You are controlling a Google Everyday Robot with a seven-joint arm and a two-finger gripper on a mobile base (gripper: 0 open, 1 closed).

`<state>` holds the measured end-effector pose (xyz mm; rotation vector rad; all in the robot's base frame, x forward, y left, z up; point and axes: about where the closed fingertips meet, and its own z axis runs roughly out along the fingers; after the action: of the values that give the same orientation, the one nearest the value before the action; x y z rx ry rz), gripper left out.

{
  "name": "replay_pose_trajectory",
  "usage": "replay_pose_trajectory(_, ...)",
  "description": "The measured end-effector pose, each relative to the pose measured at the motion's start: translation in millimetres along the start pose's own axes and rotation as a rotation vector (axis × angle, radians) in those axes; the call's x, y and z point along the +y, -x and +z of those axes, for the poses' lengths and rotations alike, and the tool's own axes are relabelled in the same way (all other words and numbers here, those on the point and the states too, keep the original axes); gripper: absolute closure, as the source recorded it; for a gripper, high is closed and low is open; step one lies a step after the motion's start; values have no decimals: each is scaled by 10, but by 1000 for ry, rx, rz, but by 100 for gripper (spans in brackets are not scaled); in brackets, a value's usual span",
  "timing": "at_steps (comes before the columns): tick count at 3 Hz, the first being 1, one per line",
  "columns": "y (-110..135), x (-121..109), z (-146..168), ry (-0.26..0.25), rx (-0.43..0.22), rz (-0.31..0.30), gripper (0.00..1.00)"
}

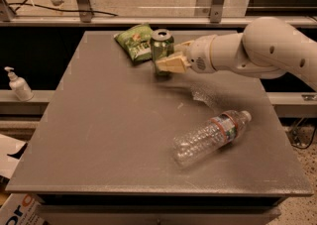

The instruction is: Pick green can

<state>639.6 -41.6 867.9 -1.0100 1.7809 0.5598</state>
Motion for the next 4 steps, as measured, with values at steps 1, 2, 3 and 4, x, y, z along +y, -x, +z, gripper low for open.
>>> replay_pose_trajectory(1, 92, -268, 143, -31, -1, -10, 100)
replay_pose_trajectory(2, 133, -430, 268, -46, 3, -12, 100)
replay_pose_trajectory(3, 11, -476, 387, -45, 21, 9, 100)
replay_pose_trajectory(4, -106, -456, 473, -36, 34, 29, 100)
